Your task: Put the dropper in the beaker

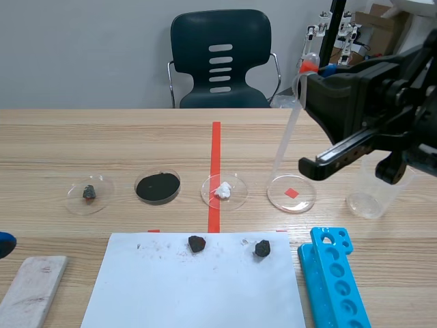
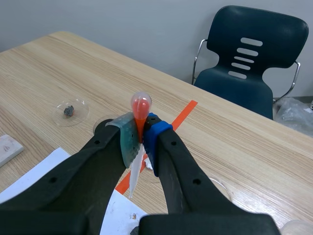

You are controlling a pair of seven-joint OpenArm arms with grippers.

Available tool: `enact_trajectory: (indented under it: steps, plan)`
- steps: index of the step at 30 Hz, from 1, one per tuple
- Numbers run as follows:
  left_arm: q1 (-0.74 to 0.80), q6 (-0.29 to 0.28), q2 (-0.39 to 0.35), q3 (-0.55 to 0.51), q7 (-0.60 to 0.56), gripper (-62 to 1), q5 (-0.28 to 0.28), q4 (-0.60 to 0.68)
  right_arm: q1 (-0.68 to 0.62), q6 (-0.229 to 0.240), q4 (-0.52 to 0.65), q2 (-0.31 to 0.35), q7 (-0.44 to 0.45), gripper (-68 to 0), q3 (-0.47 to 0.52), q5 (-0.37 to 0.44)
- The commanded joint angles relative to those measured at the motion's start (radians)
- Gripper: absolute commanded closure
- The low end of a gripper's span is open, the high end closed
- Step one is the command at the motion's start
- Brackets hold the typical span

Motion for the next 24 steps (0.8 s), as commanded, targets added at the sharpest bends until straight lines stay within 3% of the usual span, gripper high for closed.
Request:
enact_trajectory:
  steps: [1, 19, 24]
  plan:
    - [-0.003, -0.005, 0.0, 0.007, -0.017, -62.3, -0.013, 0.013, 0.012, 0.0, 0.005, 0.002, 0.019, -1.0, 0.002, 0.007]
    - [-0.003, -0.005, 0.0, 0.007, -0.017, -62.3, -0.013, 0.013, 0.026, -0.004, 0.005, 0.002, 0.023, -1.0, 0.037, 0.008]
    - [-0.003, -0.005, 0.0, 0.007, -0.017, -62.3, -0.013, 0.013, 0.063, -0.034, -0.006, 0.003, 0.019, -1.0, 0.069, 0.007]
